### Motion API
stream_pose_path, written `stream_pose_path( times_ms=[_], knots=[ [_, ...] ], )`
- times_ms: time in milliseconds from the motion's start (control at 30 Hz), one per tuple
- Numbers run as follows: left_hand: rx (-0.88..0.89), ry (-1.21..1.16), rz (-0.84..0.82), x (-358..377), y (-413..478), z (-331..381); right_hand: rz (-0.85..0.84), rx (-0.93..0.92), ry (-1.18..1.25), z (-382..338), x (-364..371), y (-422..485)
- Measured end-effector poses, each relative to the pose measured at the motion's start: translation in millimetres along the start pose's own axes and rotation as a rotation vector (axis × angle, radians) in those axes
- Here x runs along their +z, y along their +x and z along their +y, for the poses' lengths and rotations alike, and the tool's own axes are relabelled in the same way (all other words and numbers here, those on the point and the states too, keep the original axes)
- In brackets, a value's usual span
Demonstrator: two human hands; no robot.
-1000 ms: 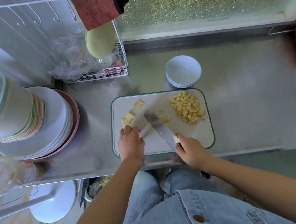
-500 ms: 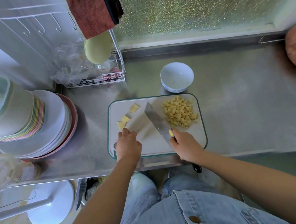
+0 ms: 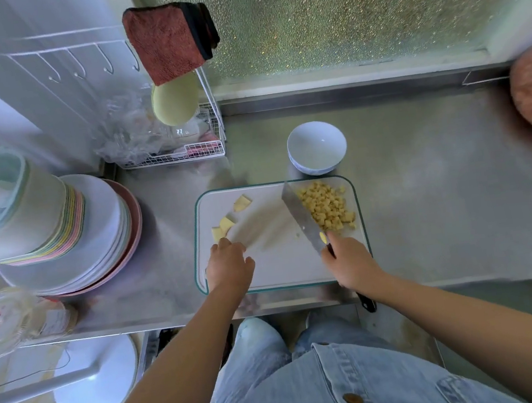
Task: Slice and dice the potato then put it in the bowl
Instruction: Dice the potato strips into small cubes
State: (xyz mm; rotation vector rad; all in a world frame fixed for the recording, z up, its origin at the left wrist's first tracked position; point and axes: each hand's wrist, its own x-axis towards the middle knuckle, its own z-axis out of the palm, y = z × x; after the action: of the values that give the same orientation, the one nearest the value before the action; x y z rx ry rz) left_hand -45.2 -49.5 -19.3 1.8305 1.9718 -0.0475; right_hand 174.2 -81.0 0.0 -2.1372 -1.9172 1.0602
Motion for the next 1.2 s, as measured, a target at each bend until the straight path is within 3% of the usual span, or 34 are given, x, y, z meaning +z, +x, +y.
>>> stream_pose_path(
  times_ms=[100, 200, 267, 433, 533, 567, 700, 767, 933, 1067, 1200],
  knots=[
    [-0.053, -0.213, -0.032, -7.7, 3.8, 17.0, 0.131, -0.086, -0.088, 0.1, -7.6, -4.4],
    [-0.138, -0.83, -0.203, -16.8, 9.3, 52.3, 0.243, -0.214, -0.182, -10.1, -10.5, -9.8],
    [-0.182, -1.063, -0.282, -22.1, 11.3, 74.7, 0.276, -0.287, -0.186, -12.9, -8.5, -11.4],
    [-0.23, -1.026, -0.203, -17.8, 15.9, 88.0, 0.237, -0.367, -0.005, -7.7, -11.1, -14.1],
    [-0.262, -1.048, -0.217, -17.2, 19.0, 84.7, 0.33, -0.343, 0.221, -3.8, -19.8, -1.4],
    [-0.267, -1.048, -0.215, -17.5, 20.0, 84.6, 0.31, -0.316, 0.331, -5.0, -21.8, 5.1],
    [-0.27, -1.03, -0.21, -16.9, 25.3, 85.8, -0.048, -0.006, 0.819, -26.8, -25.3, 32.8],
    [-0.262, -1.003, -0.221, -16.3, 25.6, 83.6, -0.068, 0.1, 0.88, -31.3, -25.6, 46.8],
    [-0.266, -1.057, -0.254, -18.1, 23.5, 76.7, 0.068, 0.185, 0.983, -28.6, -34.2, 60.7],
    [-0.276, -1.097, -0.254, -21.0, 23.9, 74.5, -0.181, 0.165, 1.345, -45.1, -27.5, 52.1],
    [-0.285, -1.068, -0.257, -25.6, 21.8, 69.6, -0.015, 0.229, 1.348, -41.4, -28.2, 67.5]
  ],
)
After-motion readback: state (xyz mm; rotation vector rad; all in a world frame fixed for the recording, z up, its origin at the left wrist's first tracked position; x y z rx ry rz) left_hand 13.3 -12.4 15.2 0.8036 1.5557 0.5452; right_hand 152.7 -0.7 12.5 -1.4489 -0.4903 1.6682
